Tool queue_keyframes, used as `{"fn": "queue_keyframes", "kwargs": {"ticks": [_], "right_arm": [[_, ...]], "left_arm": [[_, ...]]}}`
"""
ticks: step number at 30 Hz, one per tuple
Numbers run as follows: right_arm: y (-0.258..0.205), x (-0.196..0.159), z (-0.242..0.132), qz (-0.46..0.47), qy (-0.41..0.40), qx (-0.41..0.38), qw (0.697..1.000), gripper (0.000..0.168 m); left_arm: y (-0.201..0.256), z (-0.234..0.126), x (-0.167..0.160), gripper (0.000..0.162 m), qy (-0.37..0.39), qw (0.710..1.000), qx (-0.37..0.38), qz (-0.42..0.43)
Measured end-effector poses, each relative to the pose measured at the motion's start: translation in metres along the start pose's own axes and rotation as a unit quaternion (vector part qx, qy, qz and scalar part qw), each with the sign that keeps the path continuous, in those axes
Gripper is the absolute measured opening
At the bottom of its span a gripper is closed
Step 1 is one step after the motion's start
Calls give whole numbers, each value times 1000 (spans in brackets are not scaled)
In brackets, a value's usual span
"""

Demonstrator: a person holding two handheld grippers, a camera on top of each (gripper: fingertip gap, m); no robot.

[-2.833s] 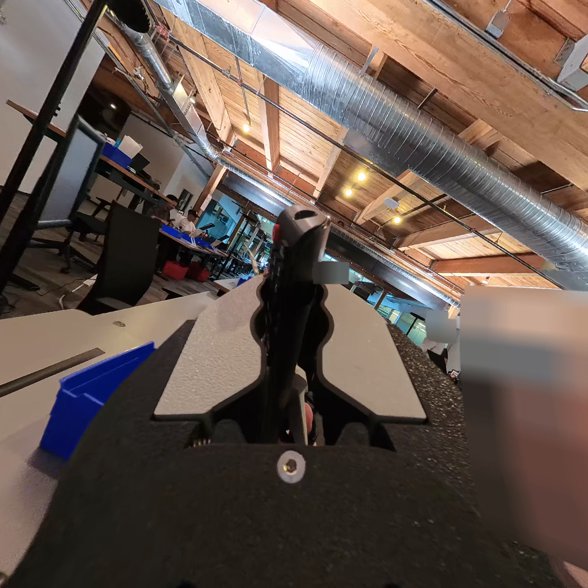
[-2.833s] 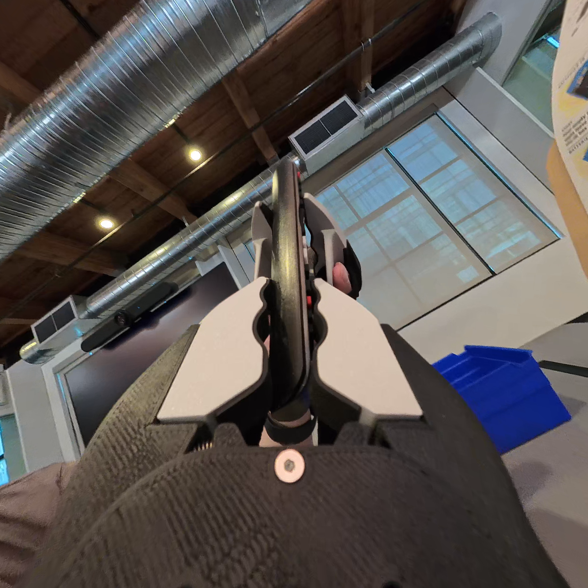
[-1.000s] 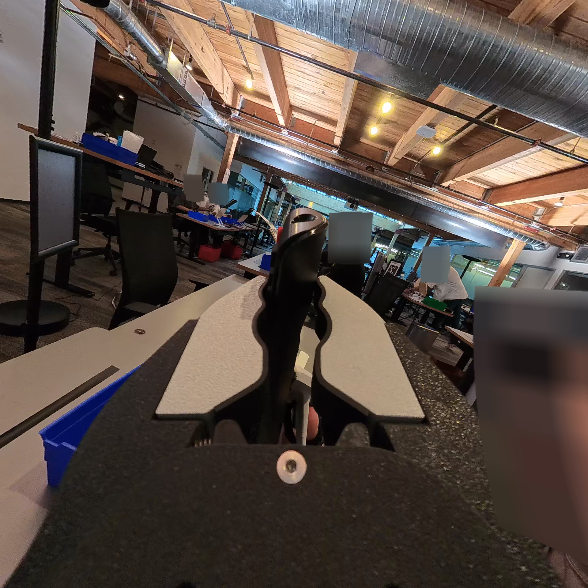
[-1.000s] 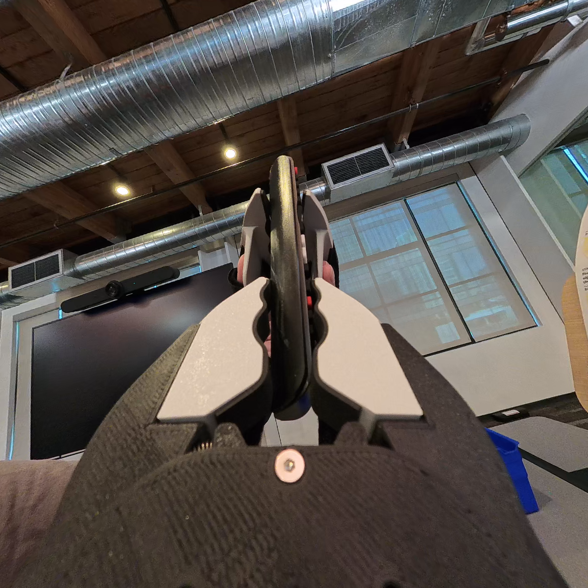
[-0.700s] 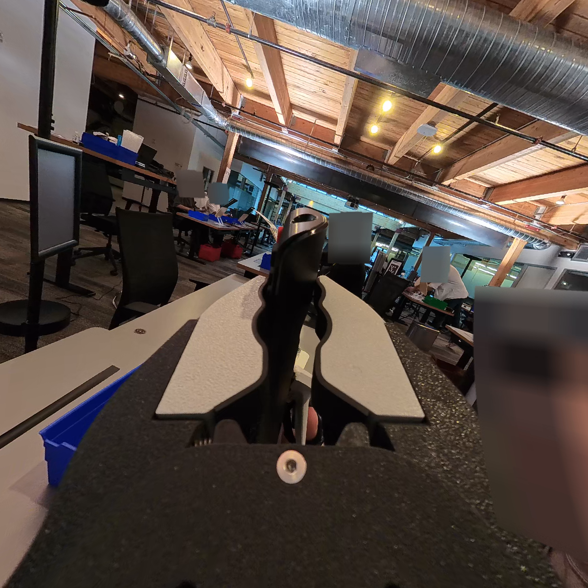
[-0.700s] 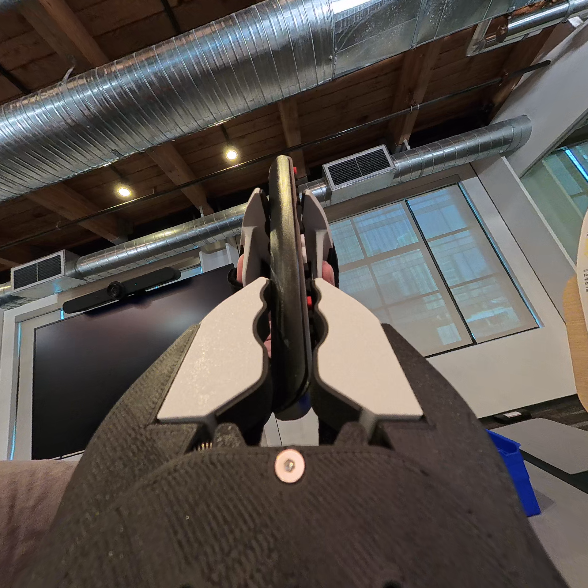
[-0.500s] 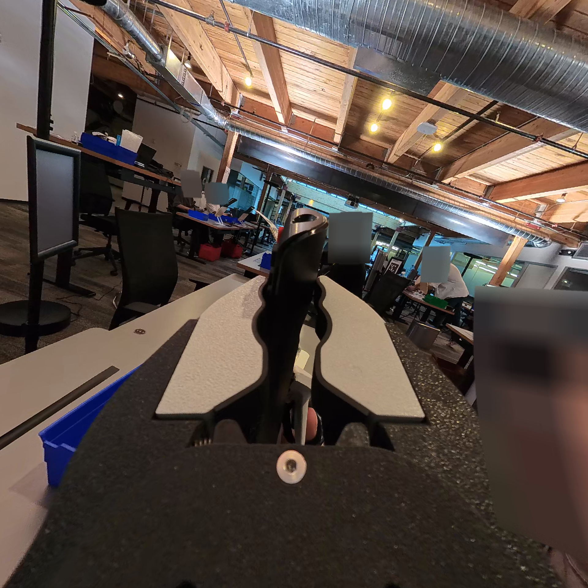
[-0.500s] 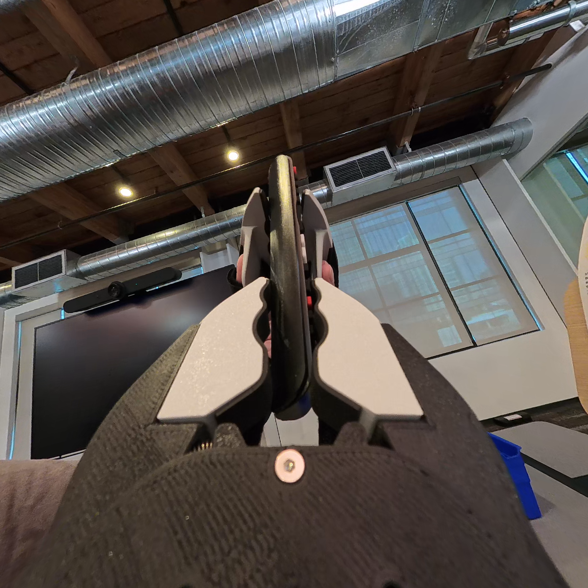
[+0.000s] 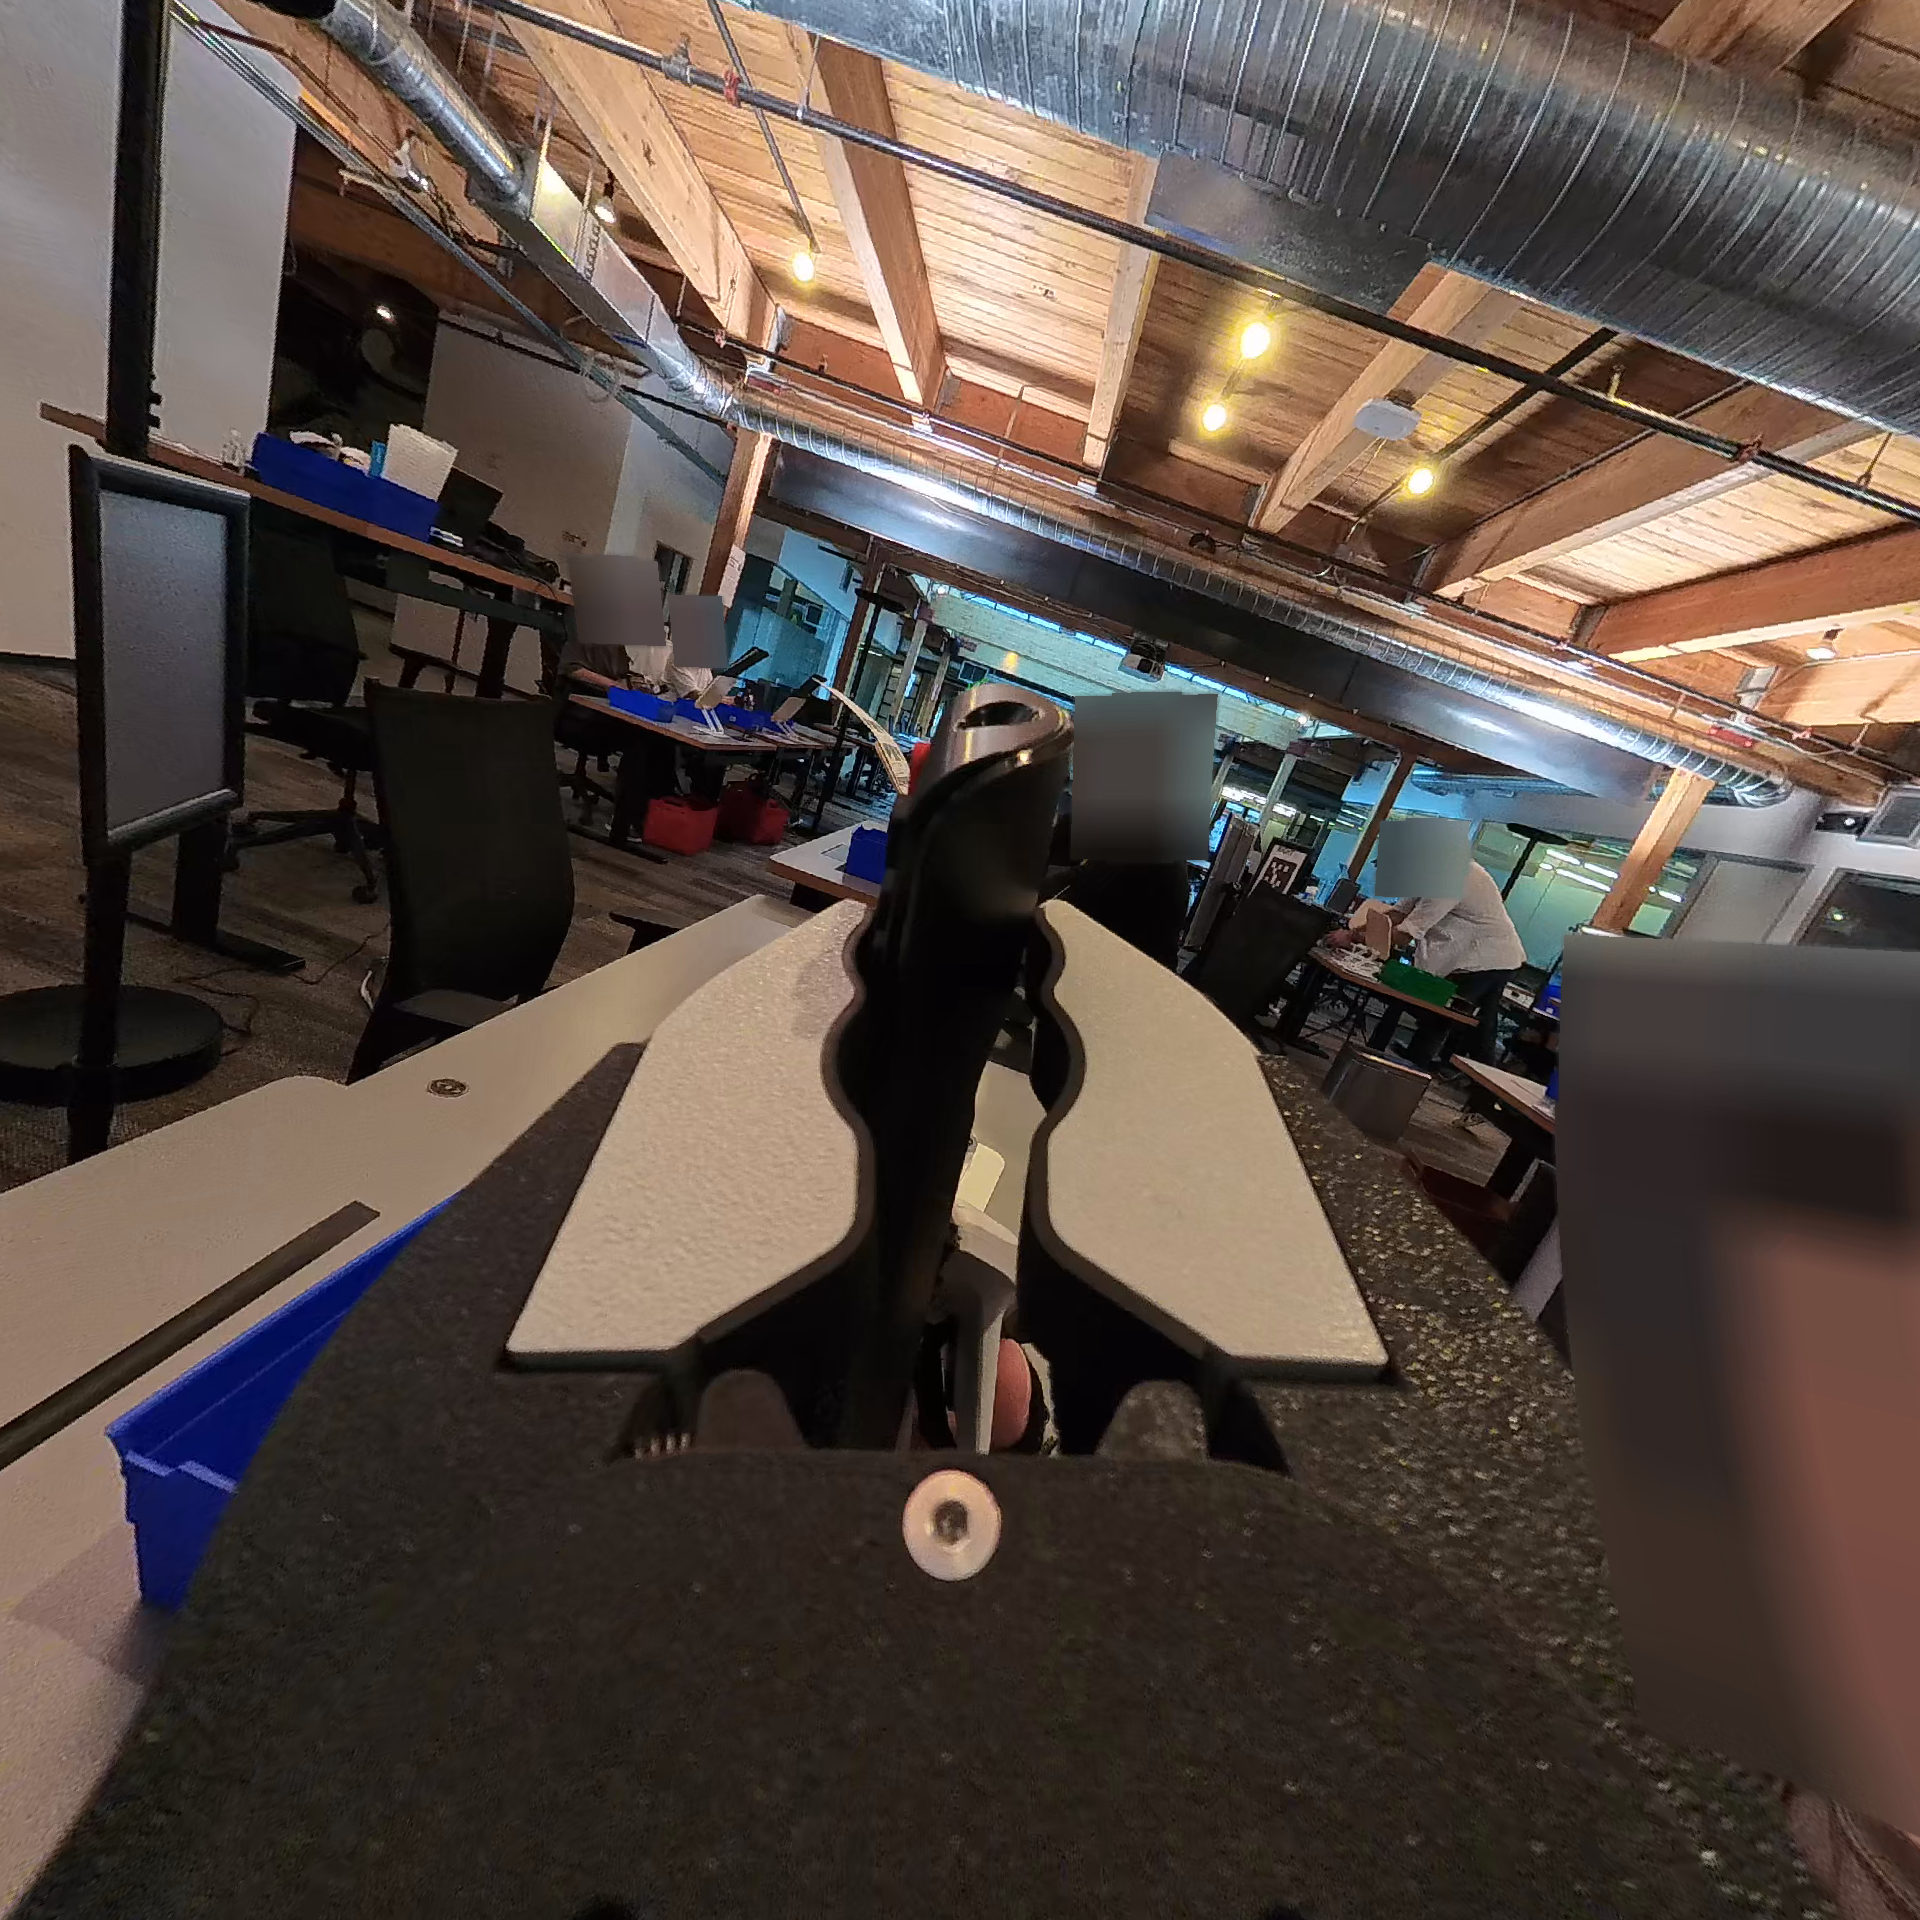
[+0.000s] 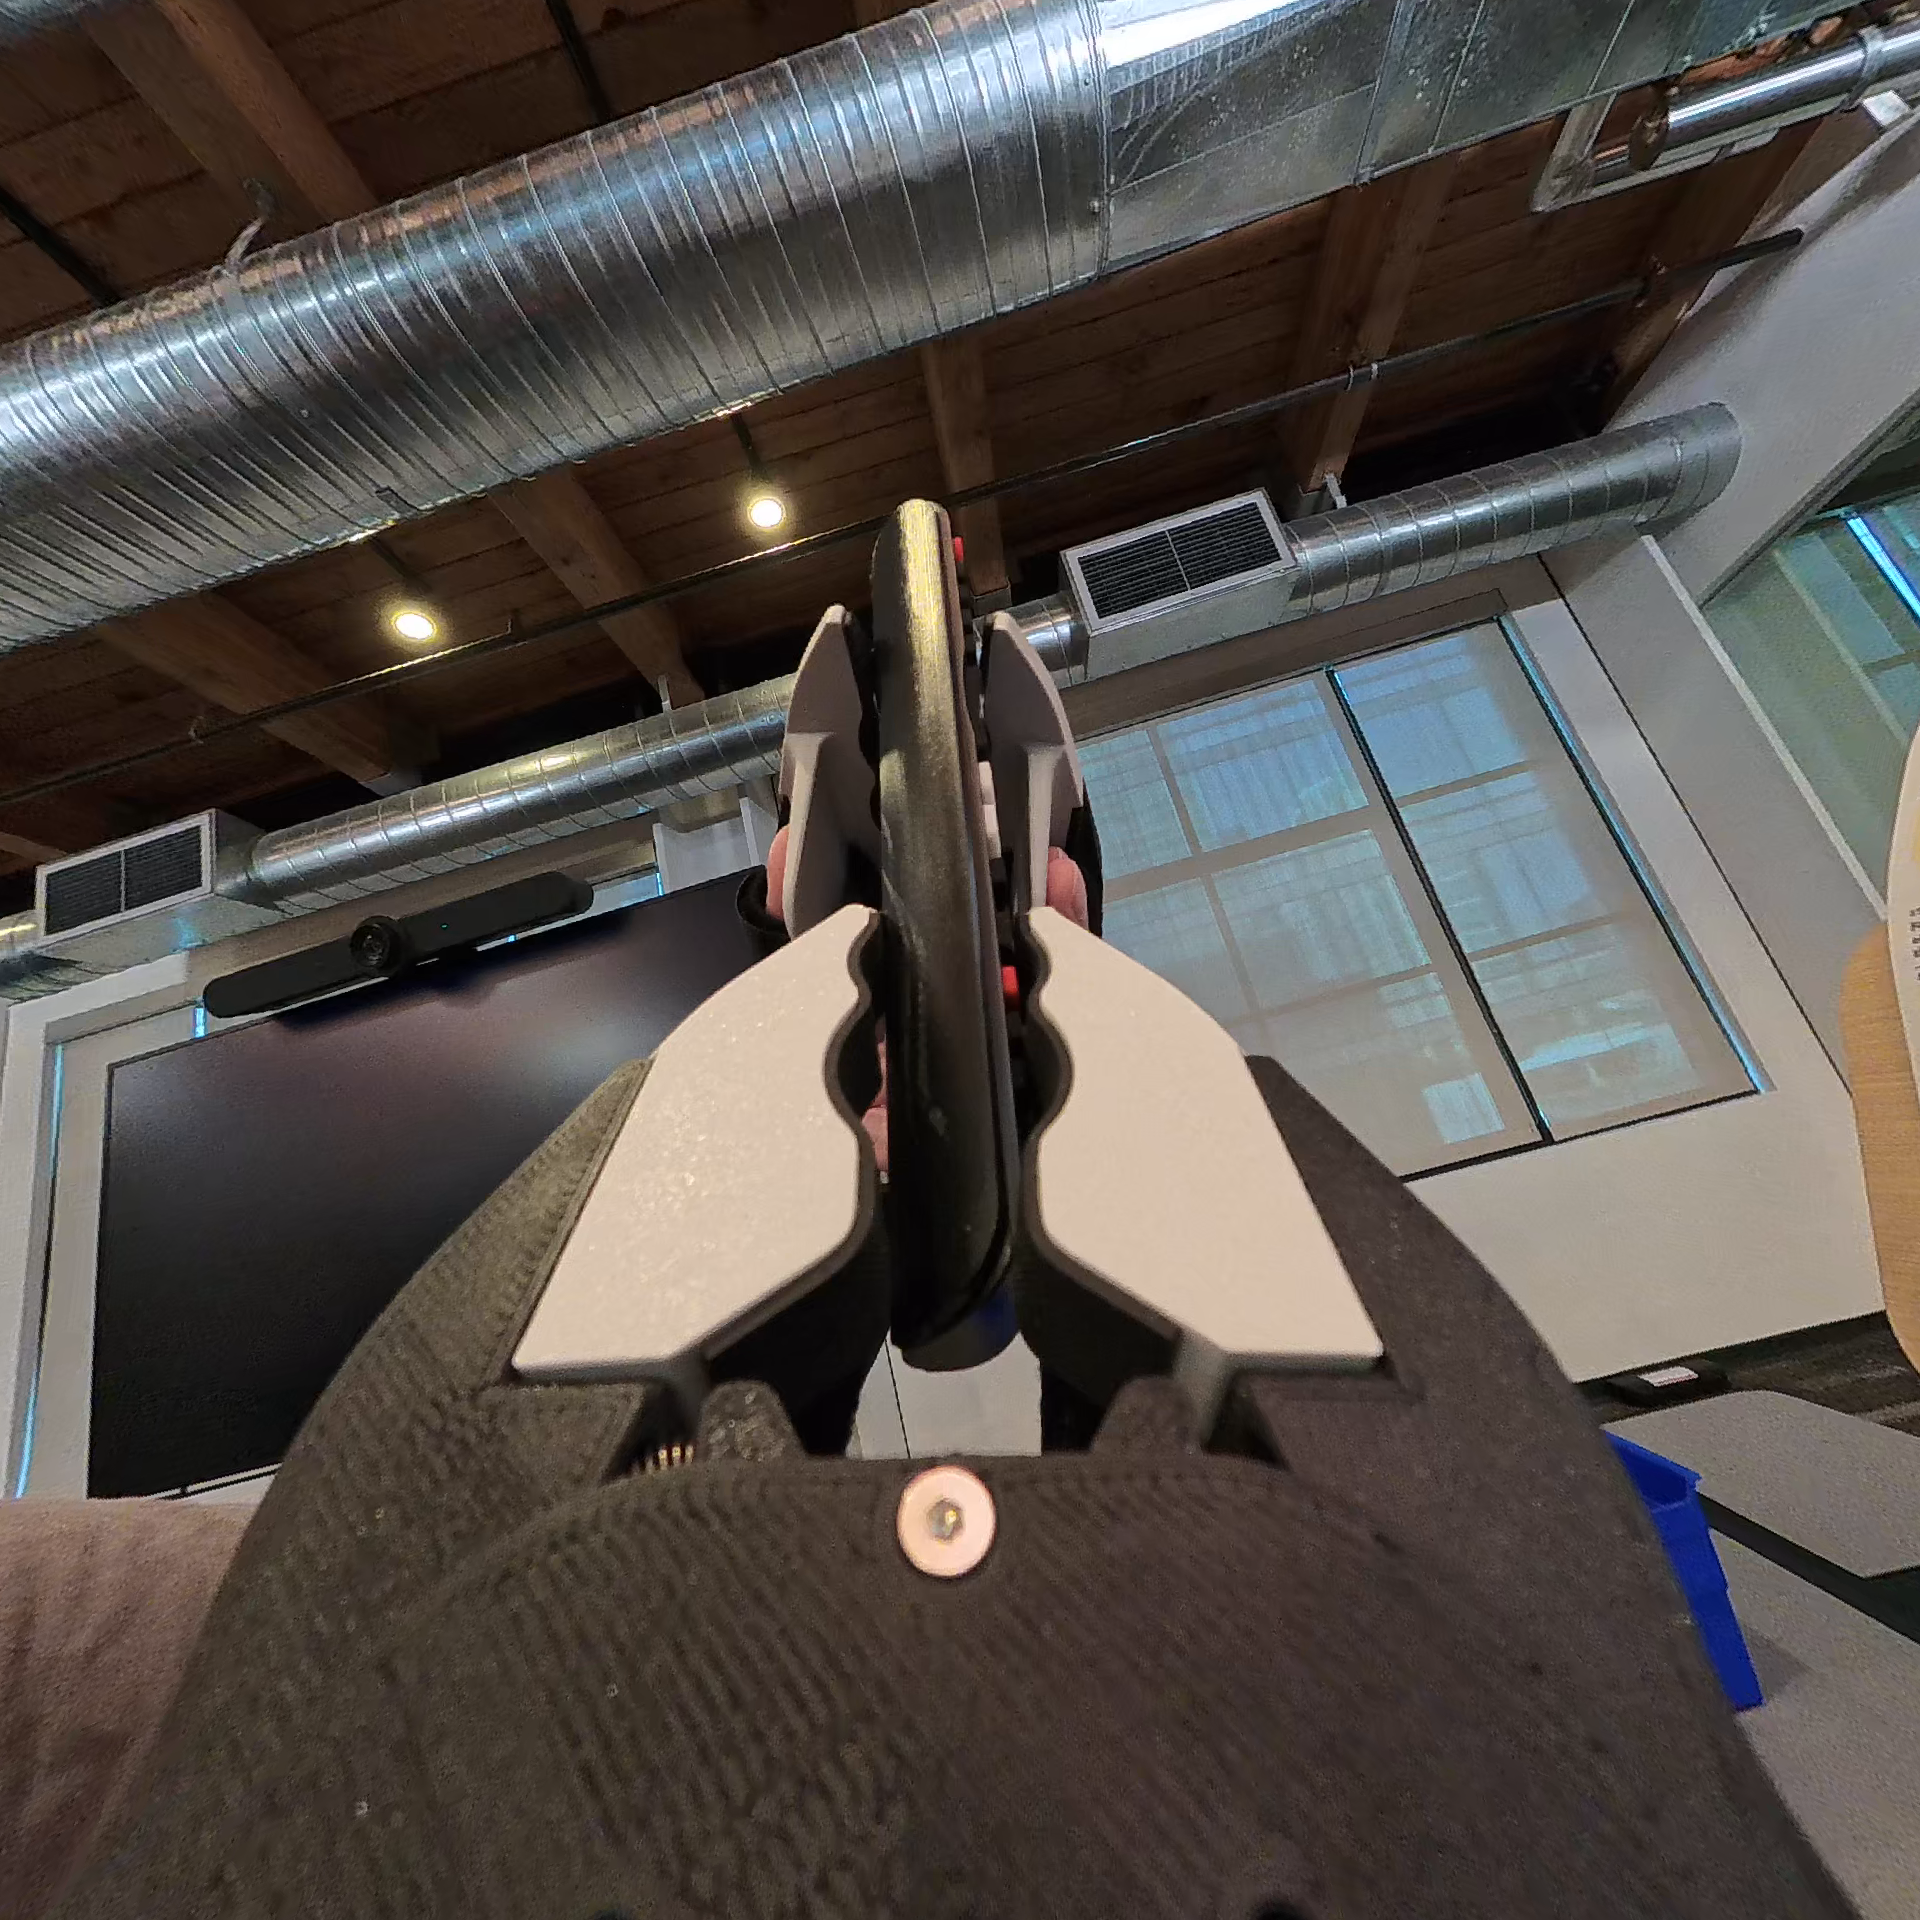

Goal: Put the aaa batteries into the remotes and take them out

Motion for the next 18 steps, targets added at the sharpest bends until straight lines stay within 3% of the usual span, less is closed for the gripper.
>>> {"fn": "queue_keyframes", "kwargs": {"ticks": [10, 18], "right_arm": [[7, -5, -1, 7, -13, -8, 1000, 23], [33, -20, -5, 61, -24, -18, 998, 24]], "left_arm": [[-9, -9, -4, 26, 9, 1000, 6, -9], [-33, -31, -12, 25, 14, 998, 65, -11]]}}
Point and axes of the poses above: each gripper's, where its closed fingertips meet, z out along the fingers, x out of its top, y = z × x across the jaws, the point moved 8 cm from there along -z, back along the fingers, and after that the axes turned 2 degrees about x, right-handed, at the moved point
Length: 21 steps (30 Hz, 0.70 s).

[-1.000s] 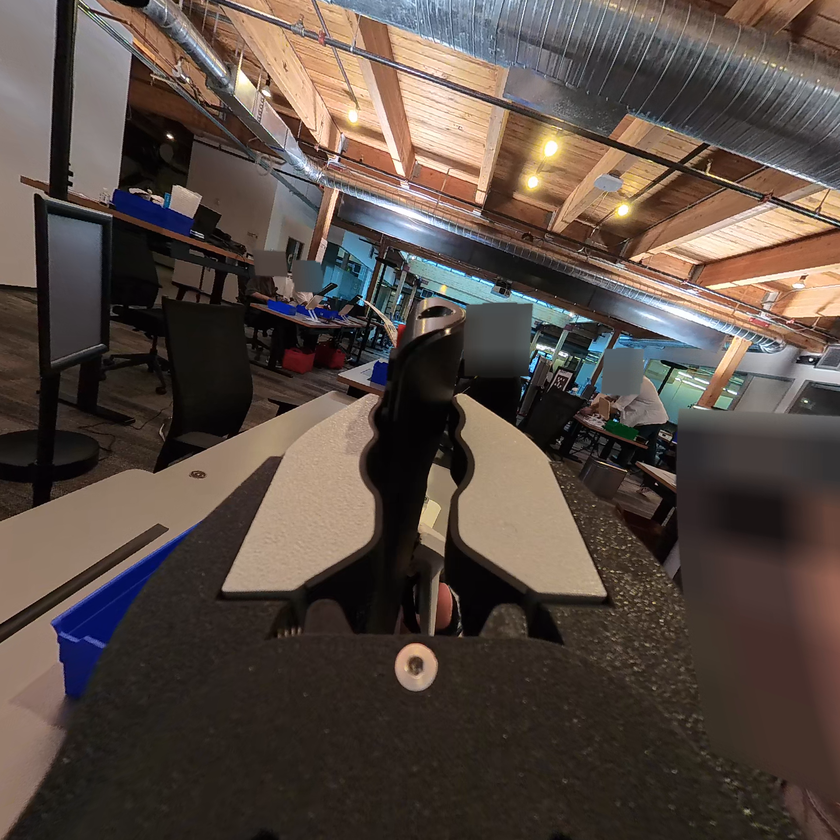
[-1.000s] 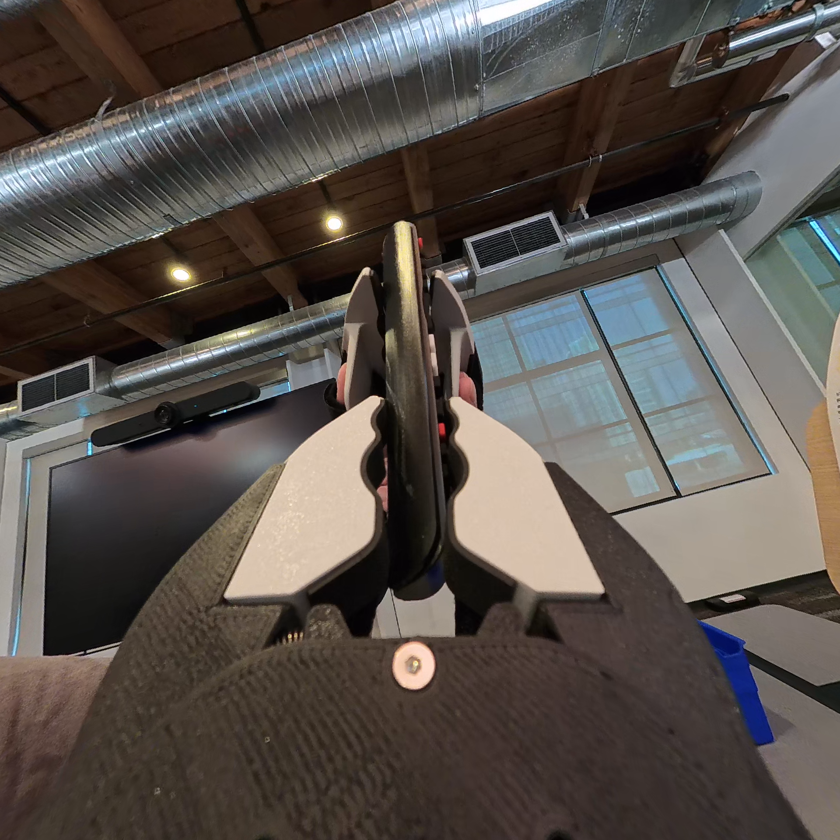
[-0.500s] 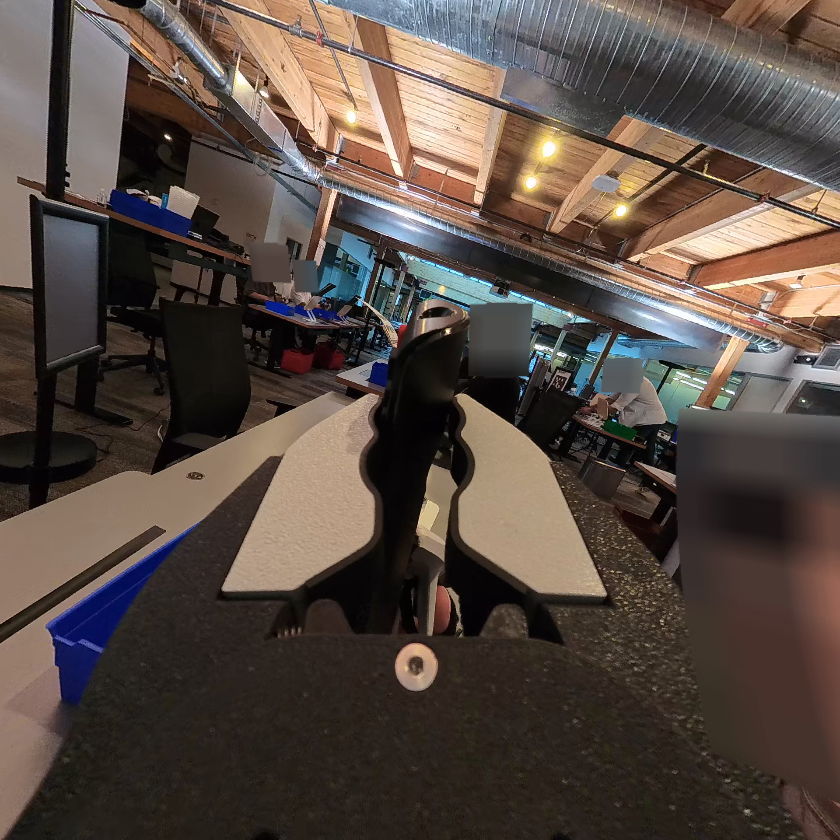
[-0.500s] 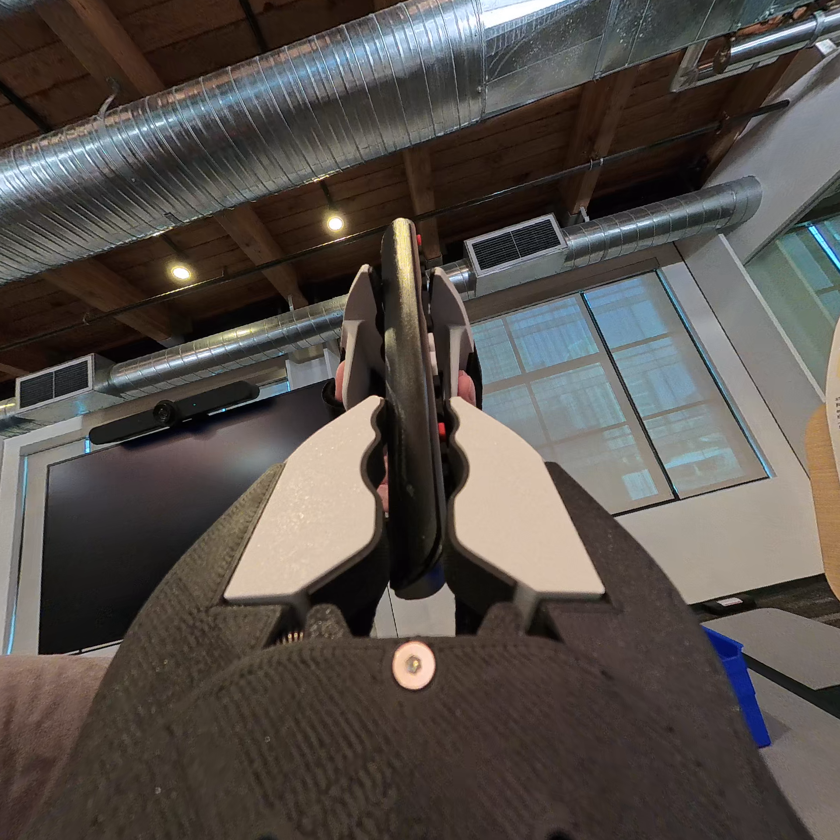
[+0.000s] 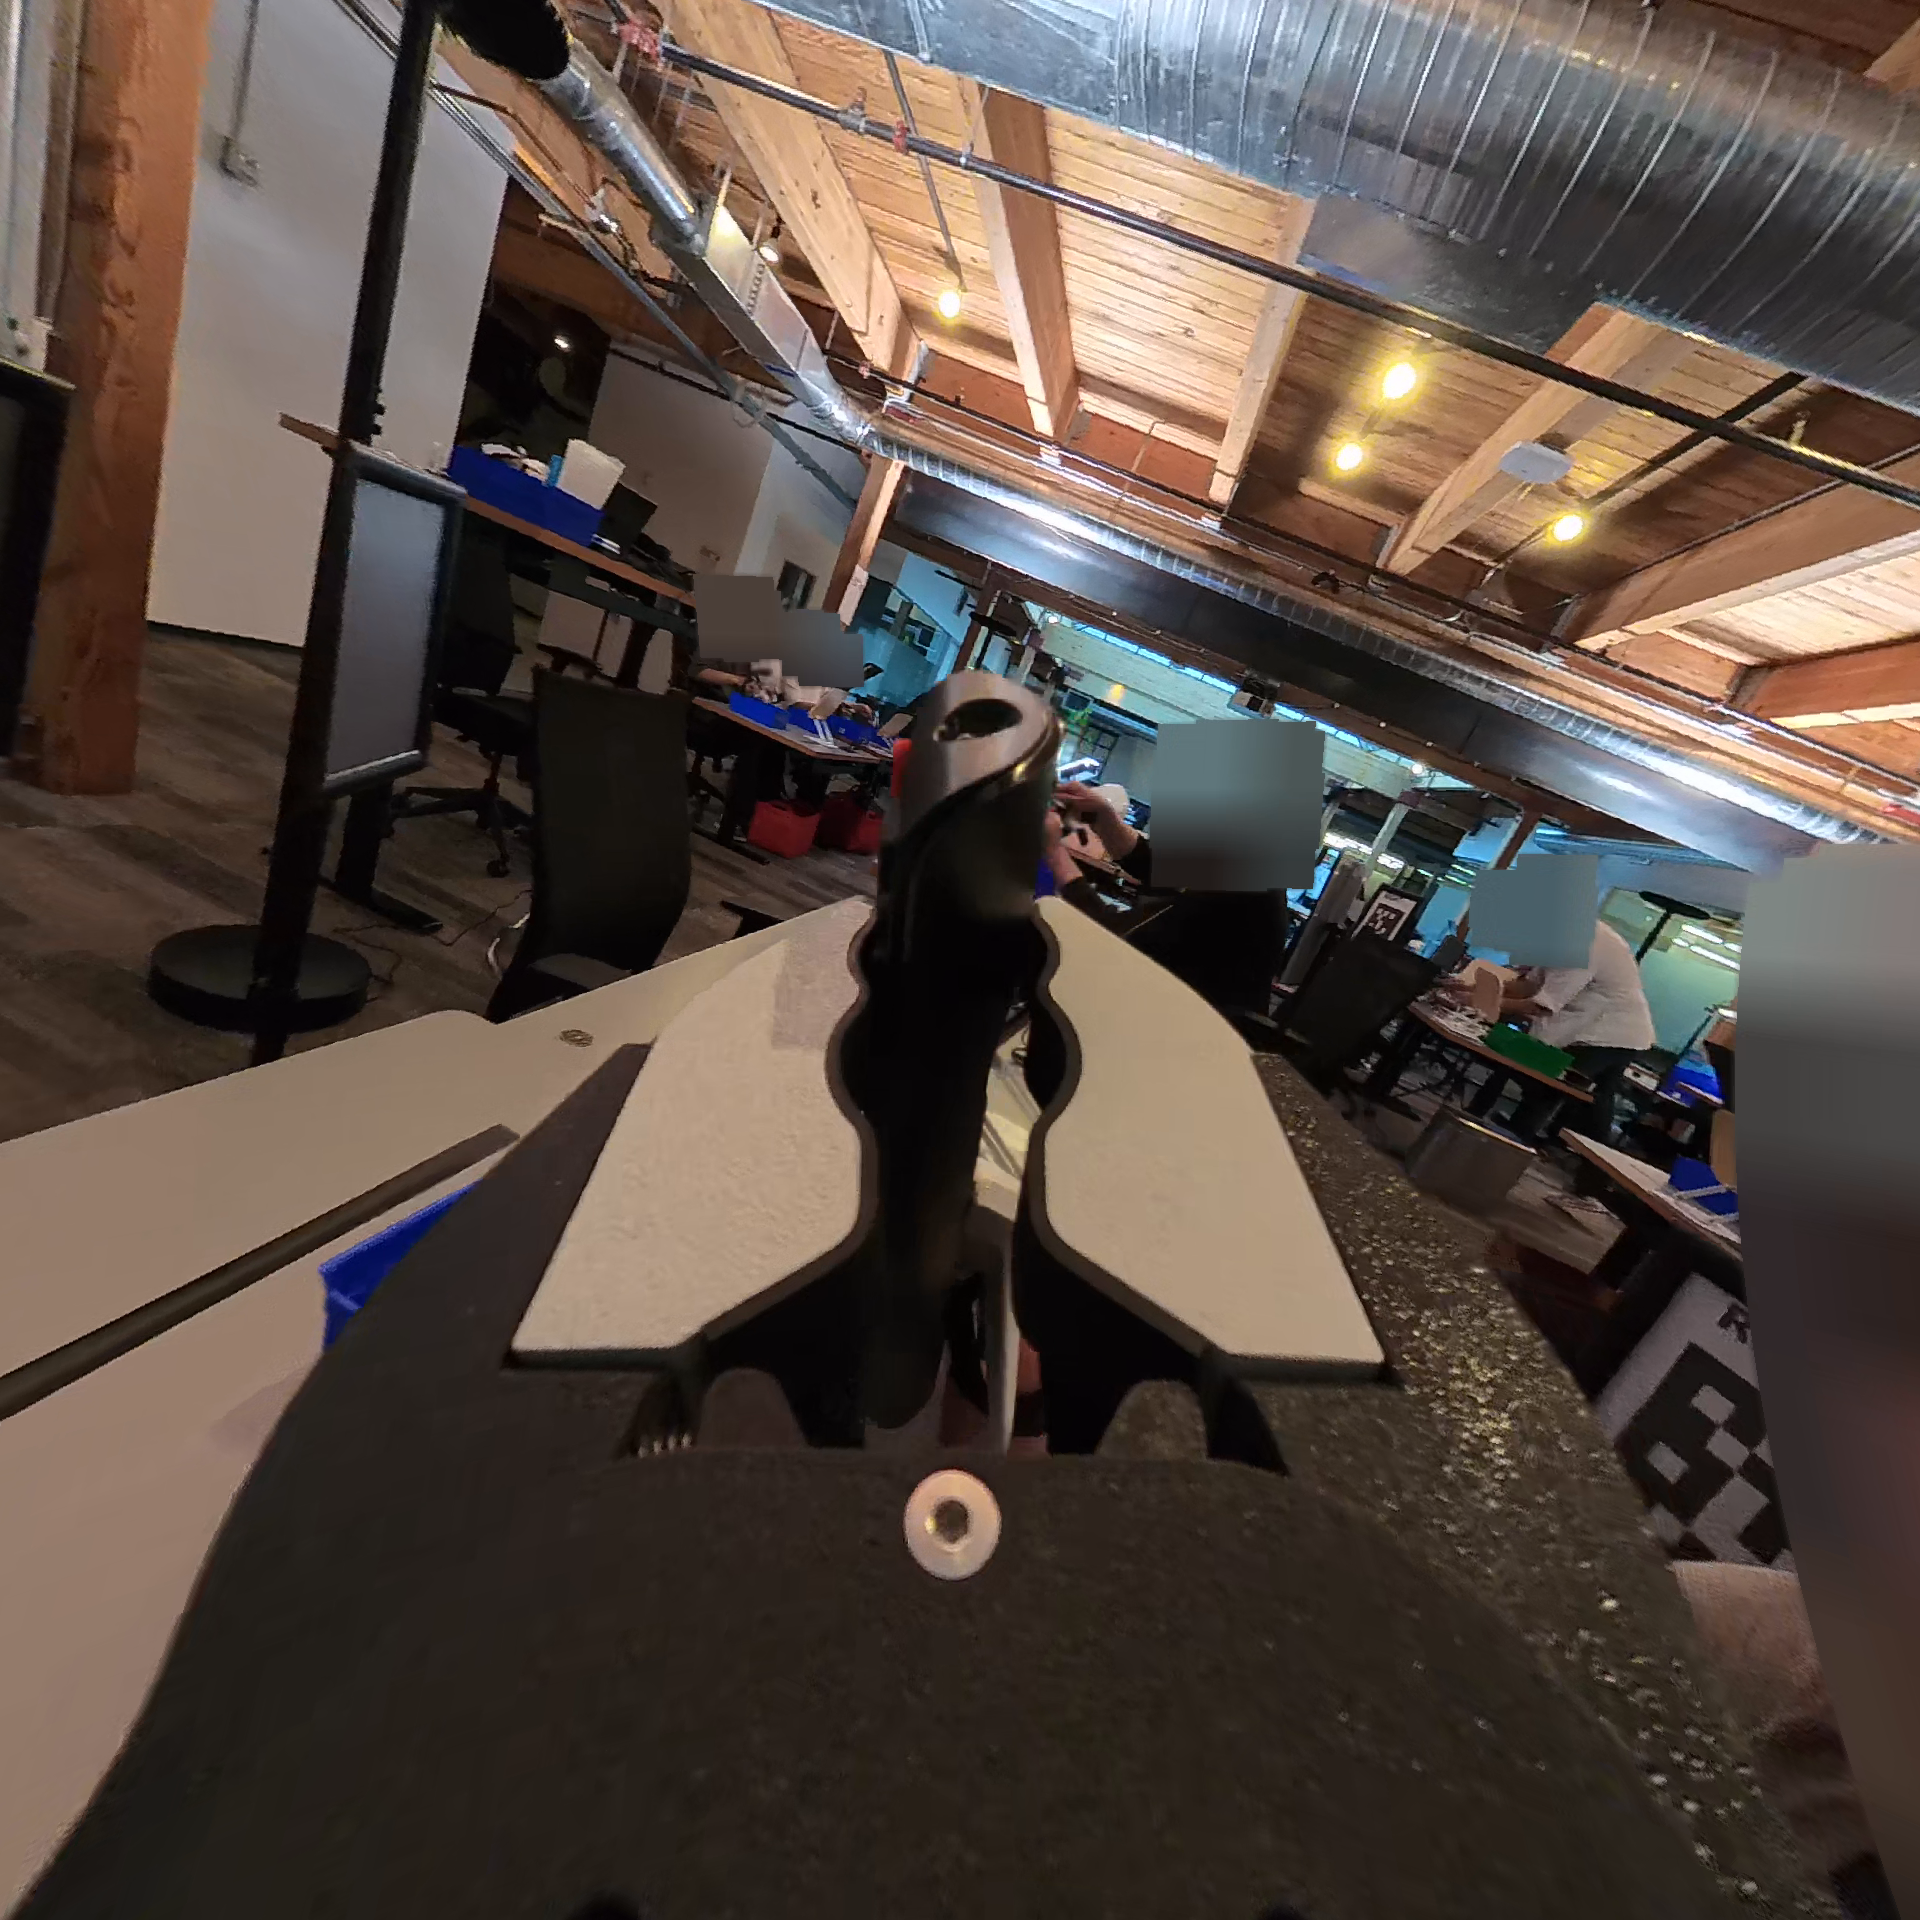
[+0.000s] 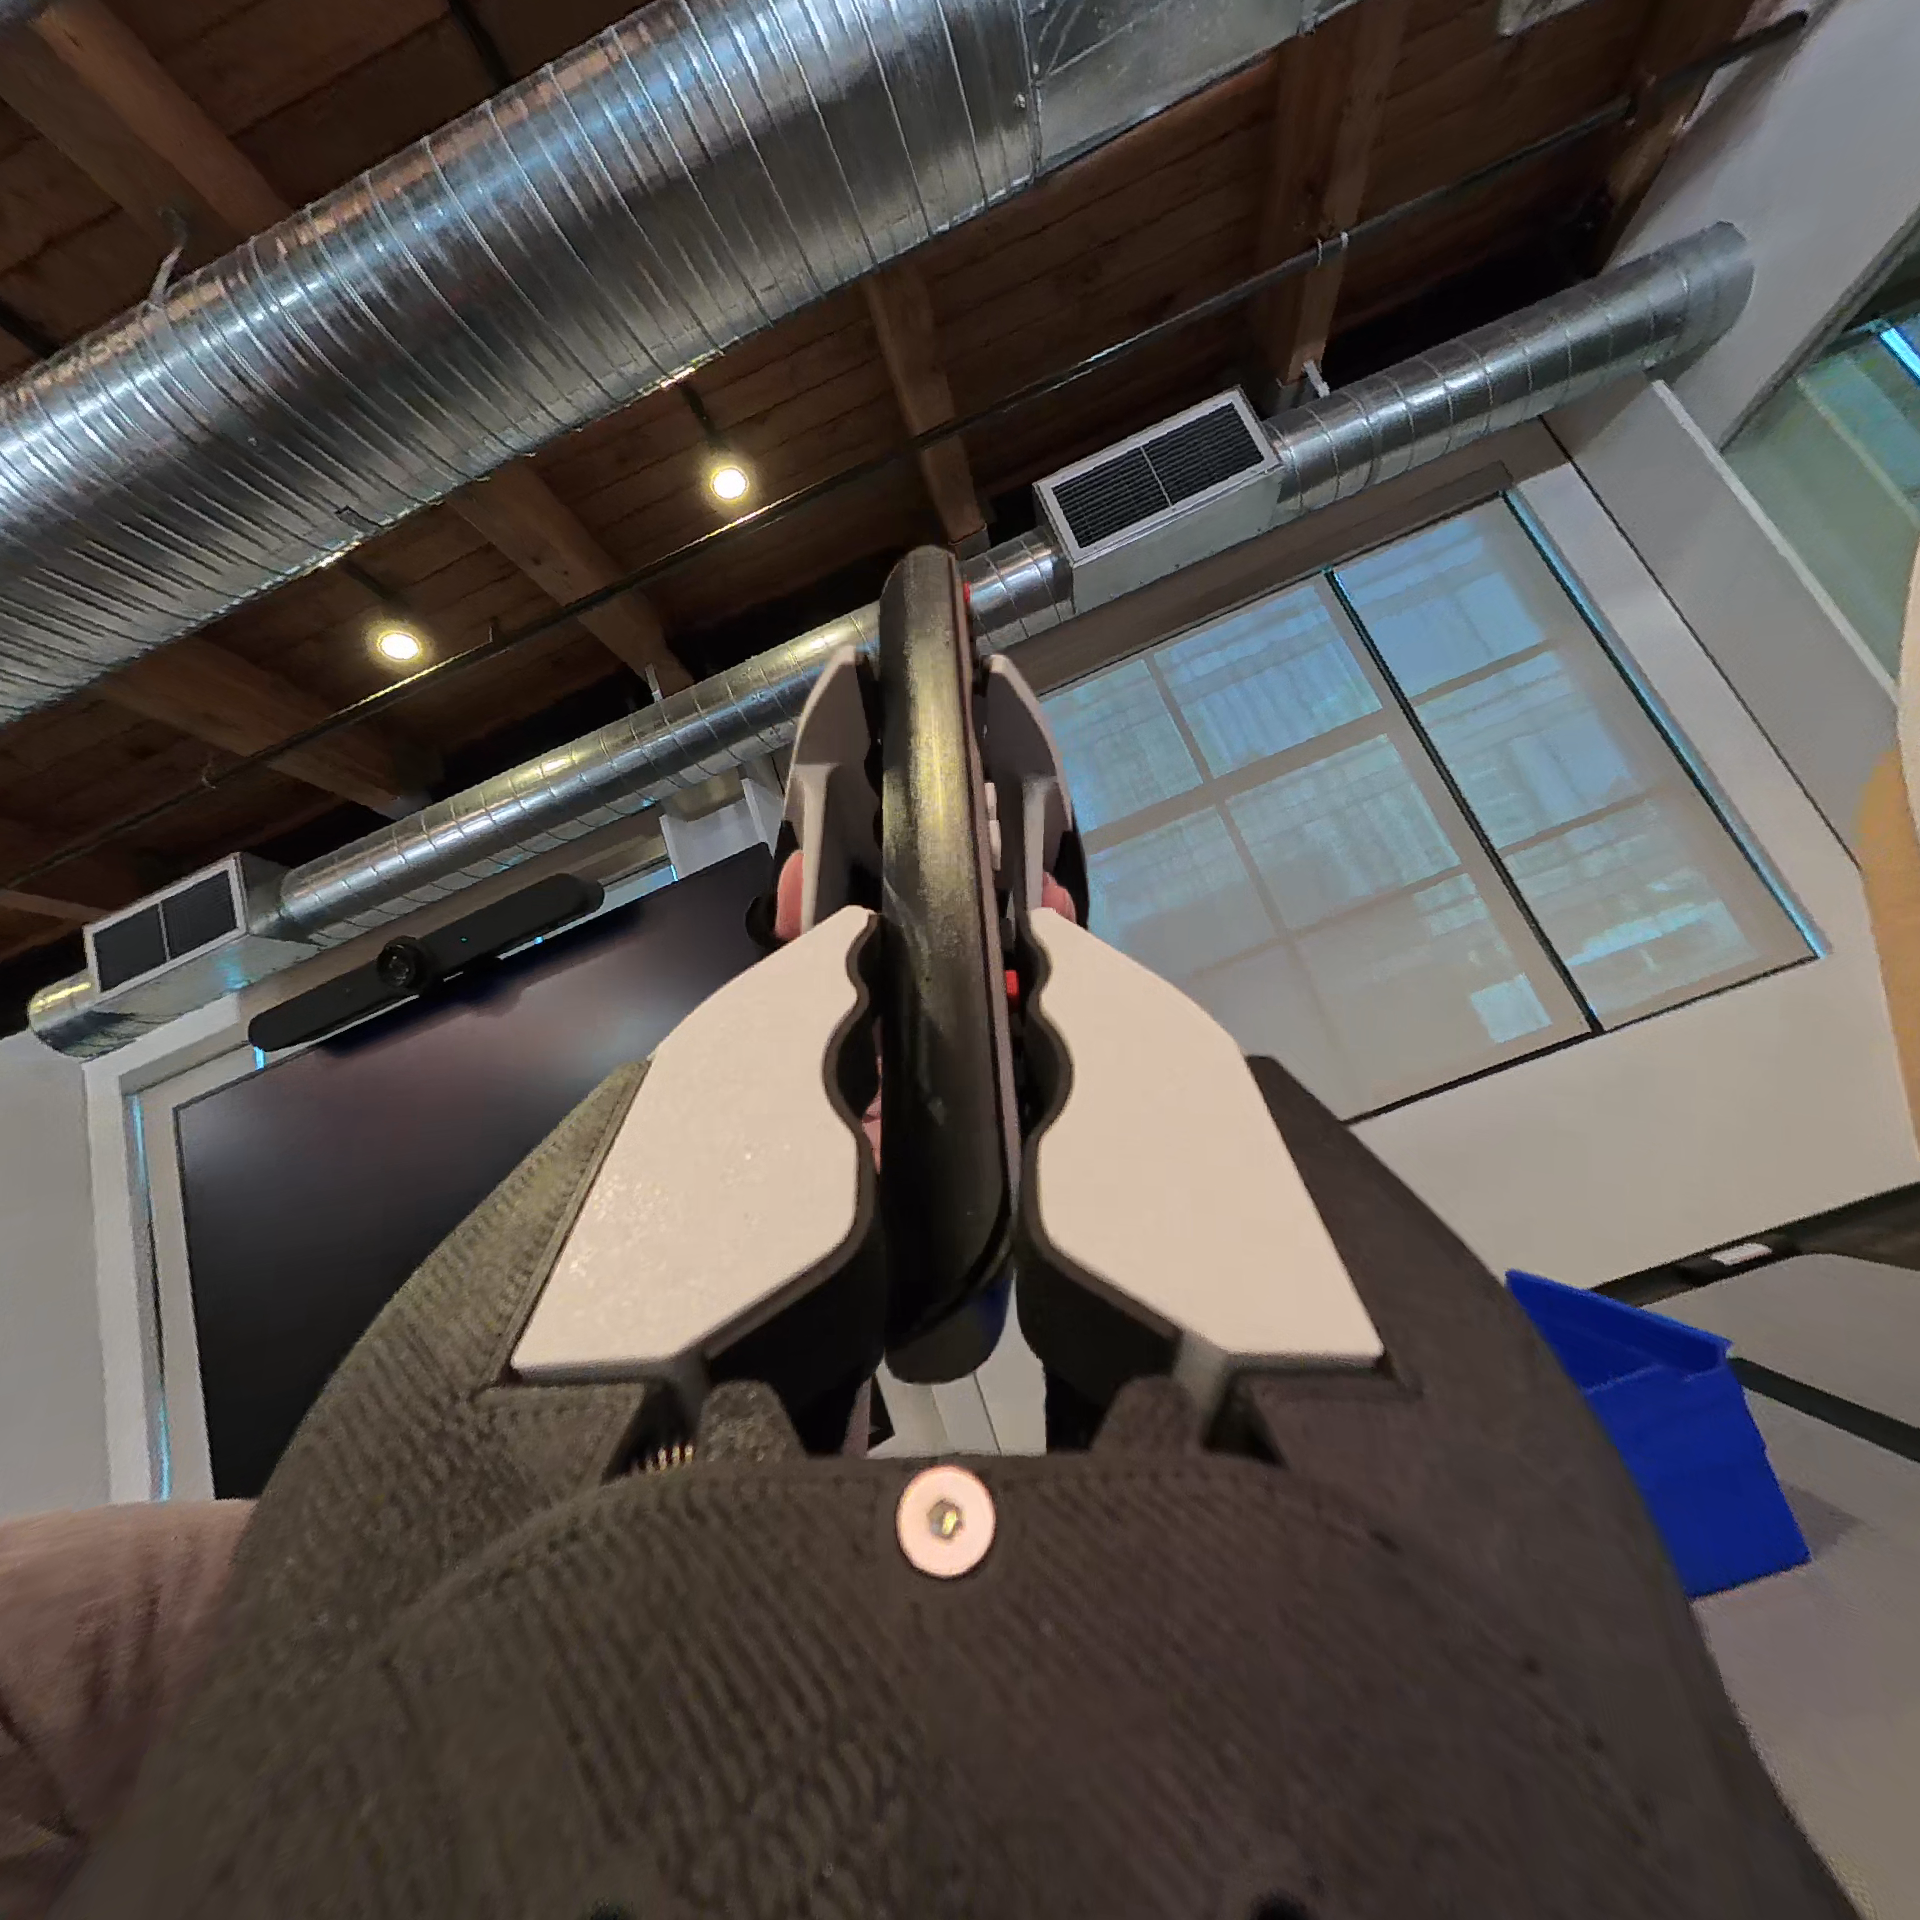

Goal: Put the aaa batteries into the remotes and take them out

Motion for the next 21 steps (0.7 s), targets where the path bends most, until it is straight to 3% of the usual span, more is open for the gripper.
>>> {"fn": "queue_keyframes", "kwargs": {"ticks": [3, 8, 13, 17, 21], "right_arm": [[13, -6, -3, 6, 2, -22, 1000, 27], [41, -17, -14, 67, 30, -99, 992, 53], [68, -62, -19, 120, -1, -221, 968, 76], [82, -91, -20, 156, 6, -234, 960, 78], [100, -93, -32, 102, -11, -282, 954, 79]], "left_arm": [[-13, -9, -3, 24, 17, 1000, 7, 1], [-44, -36, -5, 24, 61, 998, 28, 0], [-83, -67, -19, 24, 95, 993, 69, 6], [-105, -83, -42, 24, 115, 987, 104, 41], [-121, -91, -66, 24, 119, 985, 114, 52]]}}
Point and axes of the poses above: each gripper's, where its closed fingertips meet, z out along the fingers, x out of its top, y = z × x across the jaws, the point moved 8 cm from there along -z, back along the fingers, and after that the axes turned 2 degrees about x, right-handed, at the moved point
